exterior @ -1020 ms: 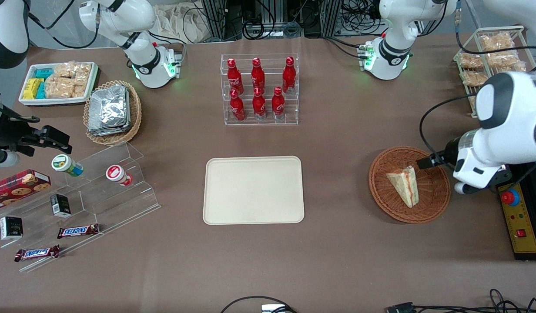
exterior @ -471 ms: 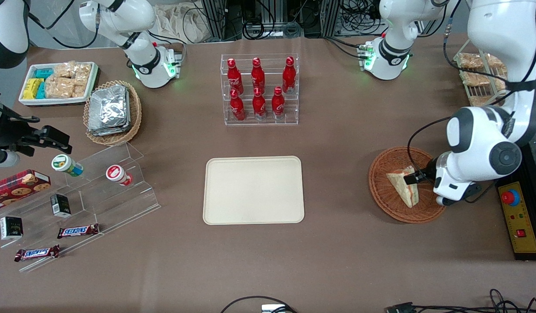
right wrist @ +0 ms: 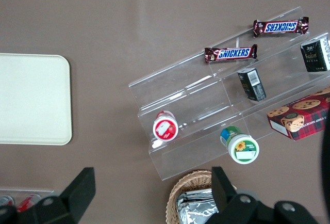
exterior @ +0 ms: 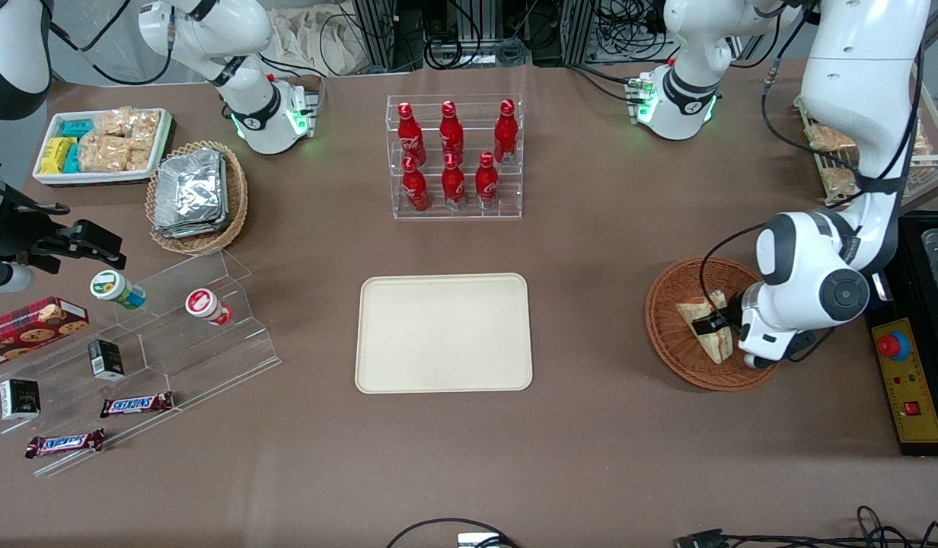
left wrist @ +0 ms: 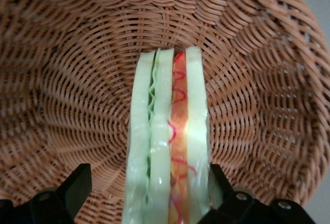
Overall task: Place sandwich from basket to tray
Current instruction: 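Lower the left gripper and grasp the wrapped sandwich in the basket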
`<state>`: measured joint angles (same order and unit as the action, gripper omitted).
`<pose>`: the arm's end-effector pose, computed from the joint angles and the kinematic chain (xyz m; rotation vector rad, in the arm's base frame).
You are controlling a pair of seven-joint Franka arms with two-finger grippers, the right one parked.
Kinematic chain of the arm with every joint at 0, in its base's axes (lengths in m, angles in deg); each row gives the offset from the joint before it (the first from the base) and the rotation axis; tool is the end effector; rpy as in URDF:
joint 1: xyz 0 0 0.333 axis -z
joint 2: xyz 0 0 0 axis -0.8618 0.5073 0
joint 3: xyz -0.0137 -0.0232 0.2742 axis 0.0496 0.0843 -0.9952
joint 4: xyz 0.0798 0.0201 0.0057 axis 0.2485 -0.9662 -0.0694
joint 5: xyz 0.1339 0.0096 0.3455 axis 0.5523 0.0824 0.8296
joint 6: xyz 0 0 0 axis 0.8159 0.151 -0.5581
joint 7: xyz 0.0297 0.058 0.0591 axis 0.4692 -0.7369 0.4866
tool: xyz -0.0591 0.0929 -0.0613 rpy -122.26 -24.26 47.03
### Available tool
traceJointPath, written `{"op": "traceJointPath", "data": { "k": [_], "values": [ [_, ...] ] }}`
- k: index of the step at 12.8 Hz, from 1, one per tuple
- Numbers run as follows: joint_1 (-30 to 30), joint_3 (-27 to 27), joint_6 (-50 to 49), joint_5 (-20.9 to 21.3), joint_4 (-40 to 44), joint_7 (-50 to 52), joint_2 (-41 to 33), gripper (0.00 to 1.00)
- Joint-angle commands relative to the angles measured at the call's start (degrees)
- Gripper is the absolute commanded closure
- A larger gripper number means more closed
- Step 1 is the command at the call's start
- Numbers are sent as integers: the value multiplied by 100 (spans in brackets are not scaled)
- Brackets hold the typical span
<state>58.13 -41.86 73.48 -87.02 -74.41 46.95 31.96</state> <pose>0.5573 -0.0219 0.1865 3.0424 0.6640 -0.3390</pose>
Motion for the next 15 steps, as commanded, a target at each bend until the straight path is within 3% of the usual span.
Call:
{"op": "traceJointPath", "data": {
  "k": [1, 2, 4, 5, 9, 11, 13, 15],
  "values": [
    [-37, 23, 160, -100, -31, 51, 98, 6],
    [-37, 23, 195, -161, -31, 51, 98, 20],
    [-37, 23, 213, -188, -31, 51, 98, 84],
    [-37, 23, 195, -275, -22, 51, 63, 100],
    [85, 215, -348, -224, 91, -185, -524, 100],
    [86, 374, -804, -224, 328, -1200, -806, 100],
    [94, 672, -1218, -259, 915, -1837, -755, 100],
    [287, 1041, -1866, -232, 2002, -1743, -257, 100]
  ]
}}
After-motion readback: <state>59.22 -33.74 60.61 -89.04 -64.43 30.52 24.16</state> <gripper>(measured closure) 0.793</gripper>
